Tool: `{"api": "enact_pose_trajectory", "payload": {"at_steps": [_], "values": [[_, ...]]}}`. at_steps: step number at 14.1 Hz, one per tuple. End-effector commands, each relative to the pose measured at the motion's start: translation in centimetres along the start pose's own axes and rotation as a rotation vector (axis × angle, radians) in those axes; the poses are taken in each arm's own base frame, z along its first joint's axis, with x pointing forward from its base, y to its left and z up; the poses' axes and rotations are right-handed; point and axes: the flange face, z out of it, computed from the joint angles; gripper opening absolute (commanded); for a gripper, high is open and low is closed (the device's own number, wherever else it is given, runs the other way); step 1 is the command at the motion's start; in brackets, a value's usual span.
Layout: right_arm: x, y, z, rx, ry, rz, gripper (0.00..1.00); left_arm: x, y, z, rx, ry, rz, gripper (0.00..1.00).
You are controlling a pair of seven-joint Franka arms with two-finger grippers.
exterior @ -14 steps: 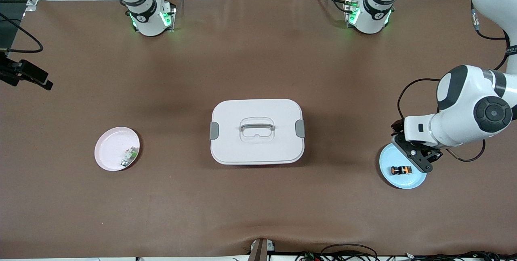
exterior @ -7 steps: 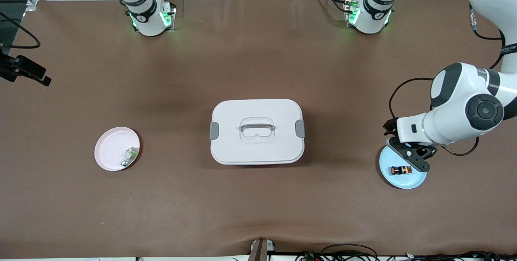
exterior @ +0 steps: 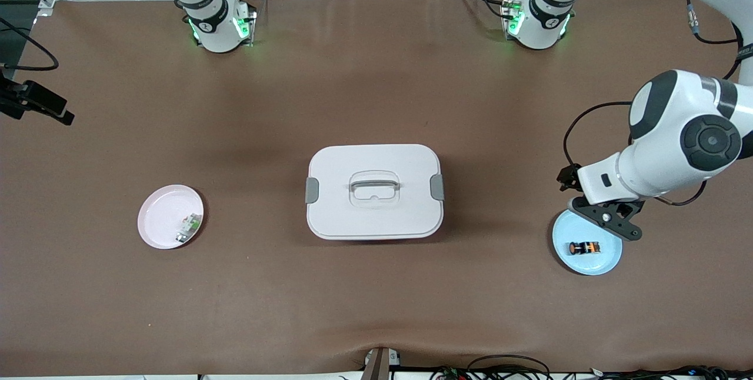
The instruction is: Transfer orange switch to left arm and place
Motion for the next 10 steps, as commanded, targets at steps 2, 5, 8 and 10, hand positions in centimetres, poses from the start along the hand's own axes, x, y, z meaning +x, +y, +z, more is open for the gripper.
{"api": "enact_pose_trajectory", "payload": {"at_steps": [2, 5, 8, 10], "values": [[0.3, 0.3, -0.4, -0.011, -0.004, -0.008, 1.0, -0.9, 1.6, -3.0, 0.018, 0.01, -0.136, 1.0], [0.3, 0.4, -0.5, -0.011, -0.002, -0.007, 1.0, -1.3, 1.9, -4.1, 0.031, 0.016, -0.159, 1.0], [0.3, 0.3, -0.6, -0.011, -0.001, -0.008, 1.0, -1.8, 2.1, -5.1, 0.044, 0.009, -0.279, 1.0], [0.3, 0.4, -0.8, -0.009, 0.004, -0.007, 1.0, -2.1, 2.9, -6.1, 0.005, 0.014, -0.372, 1.0]]}}
